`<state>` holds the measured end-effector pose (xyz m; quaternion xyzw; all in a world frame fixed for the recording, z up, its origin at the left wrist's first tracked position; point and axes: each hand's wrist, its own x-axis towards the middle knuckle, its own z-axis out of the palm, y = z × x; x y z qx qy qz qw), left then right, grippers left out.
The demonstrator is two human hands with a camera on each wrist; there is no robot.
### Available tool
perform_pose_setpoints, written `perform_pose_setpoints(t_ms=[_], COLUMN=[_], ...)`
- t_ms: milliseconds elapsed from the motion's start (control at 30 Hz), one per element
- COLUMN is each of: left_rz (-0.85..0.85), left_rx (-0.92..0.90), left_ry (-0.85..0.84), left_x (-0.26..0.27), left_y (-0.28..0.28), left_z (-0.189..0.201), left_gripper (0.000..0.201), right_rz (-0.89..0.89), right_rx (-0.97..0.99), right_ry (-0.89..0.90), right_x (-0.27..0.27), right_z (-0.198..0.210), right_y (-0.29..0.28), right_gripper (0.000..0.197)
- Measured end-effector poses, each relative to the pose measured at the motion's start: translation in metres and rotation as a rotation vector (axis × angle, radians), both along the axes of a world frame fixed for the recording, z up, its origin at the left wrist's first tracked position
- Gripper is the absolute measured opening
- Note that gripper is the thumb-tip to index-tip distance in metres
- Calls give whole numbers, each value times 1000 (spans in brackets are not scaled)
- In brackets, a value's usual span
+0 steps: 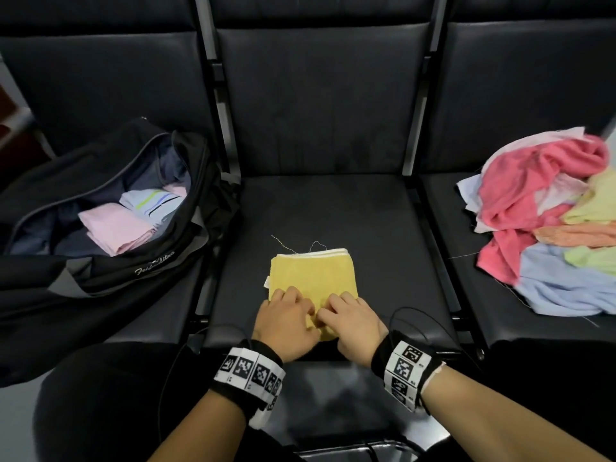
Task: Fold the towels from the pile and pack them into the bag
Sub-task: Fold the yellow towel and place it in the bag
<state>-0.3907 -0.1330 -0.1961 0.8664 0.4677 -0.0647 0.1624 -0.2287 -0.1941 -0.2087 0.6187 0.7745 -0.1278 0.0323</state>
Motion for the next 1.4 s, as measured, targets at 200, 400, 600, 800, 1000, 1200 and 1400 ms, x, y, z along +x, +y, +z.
perform_pose_setpoints(t_ms=[200,400,600,800,1000,1200,1400], left_rz=[-11,30,80,263,411,497,611], left_rx=[49,158,-6,-199,-341,-290,-201], left_ry=[107,-11,-247,-504,-775,-723,-613], left_x=[2,1,-13,-23,-22,-17,-12], left_y=[1,9,24,33,34,37,36], left_z=[-3,-8,-10,-8,-14,-25,-36], left_gripper=[50,36,30,24,13,40,30], right_rz=[-250,-324,-80,-475,-656,-761,-849], right_rx=[-82,45,58,16,43,70,-30], right_ry=[449,662,261,768,881,751,666], right_x=[10,23,35,52,63,61,63], right_z=[11,20,-4,-1,-8,-15,-26], right_y=[13,9,1,15,21,28,33], right_gripper=[31,36,42,11,24,32,38])
